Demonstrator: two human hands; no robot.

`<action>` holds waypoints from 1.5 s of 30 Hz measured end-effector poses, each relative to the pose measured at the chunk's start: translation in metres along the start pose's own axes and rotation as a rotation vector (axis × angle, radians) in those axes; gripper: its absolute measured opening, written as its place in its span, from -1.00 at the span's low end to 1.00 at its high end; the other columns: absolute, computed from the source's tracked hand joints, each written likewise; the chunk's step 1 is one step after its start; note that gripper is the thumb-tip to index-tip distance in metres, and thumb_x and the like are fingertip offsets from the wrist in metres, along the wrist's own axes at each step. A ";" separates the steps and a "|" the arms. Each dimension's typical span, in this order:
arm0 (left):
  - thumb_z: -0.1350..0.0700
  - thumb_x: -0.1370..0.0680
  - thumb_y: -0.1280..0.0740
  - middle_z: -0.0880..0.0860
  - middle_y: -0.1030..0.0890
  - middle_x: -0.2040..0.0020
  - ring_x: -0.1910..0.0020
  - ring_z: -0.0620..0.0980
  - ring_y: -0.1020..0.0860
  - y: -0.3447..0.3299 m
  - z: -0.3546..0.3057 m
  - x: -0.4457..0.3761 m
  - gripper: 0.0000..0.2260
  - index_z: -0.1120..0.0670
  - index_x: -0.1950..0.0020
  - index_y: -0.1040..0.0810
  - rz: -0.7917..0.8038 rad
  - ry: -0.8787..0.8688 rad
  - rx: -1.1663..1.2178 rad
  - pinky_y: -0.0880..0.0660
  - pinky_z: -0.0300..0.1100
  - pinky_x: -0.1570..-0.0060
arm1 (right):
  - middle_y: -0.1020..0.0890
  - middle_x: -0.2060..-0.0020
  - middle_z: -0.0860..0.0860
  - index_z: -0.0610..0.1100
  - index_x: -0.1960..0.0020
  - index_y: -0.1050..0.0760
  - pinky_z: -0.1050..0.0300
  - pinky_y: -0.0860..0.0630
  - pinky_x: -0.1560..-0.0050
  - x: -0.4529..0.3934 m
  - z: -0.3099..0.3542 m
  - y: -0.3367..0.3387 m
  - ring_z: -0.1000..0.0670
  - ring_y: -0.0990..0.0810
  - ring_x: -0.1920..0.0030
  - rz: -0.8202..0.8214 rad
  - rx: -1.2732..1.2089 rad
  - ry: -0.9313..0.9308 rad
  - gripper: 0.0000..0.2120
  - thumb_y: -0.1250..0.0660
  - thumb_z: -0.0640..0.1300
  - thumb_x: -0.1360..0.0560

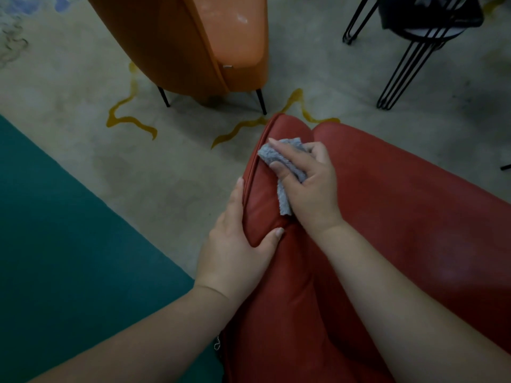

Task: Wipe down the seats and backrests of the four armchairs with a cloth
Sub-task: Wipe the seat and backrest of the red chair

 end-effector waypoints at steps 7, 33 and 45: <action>-0.29 -0.38 -0.36 -0.21 -0.27 -0.48 -0.40 -0.16 -0.31 0.000 -0.001 0.000 -0.15 -0.33 -0.50 0.10 -0.005 0.004 -0.006 -0.24 -0.34 -0.18 | -0.43 0.02 0.00 0.12 -0.19 -0.52 0.52 -0.33 -0.10 -0.002 -0.014 0.017 0.26 -0.47 -0.01 -0.100 -0.048 -0.101 -0.69 -0.38 -0.13 -0.49; -0.29 -0.37 -0.37 -0.16 -0.33 -0.44 -0.36 -0.18 -0.36 0.001 -0.002 0.001 -0.16 -0.30 -0.51 0.06 -0.002 0.006 0.024 -0.24 -0.38 -0.19 | -0.47 -0.10 -0.22 -0.08 -0.21 -0.55 0.39 -0.35 -0.22 -0.003 -0.042 0.036 0.00 -0.50 -0.12 0.055 0.028 -0.162 -0.68 -0.36 -0.30 -0.48; -0.30 -0.36 -0.36 -0.16 -0.34 -0.43 -0.35 -0.17 -0.37 0.001 -0.003 0.002 -0.16 -0.33 -0.50 0.08 0.005 0.017 0.030 -0.26 -0.33 -0.20 | -0.49 -0.11 -0.18 -0.07 -0.26 -0.53 0.62 -0.21 -0.08 0.003 -0.060 0.052 0.27 -0.46 -0.04 -0.101 0.039 -0.287 -0.67 -0.33 -0.25 -0.51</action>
Point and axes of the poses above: each hand's wrist, its own x-axis away from the middle knuckle, its own y-axis out of the back of the hand, z = x × y, the point moved 9 cm from there along -x, towards the middle knuckle
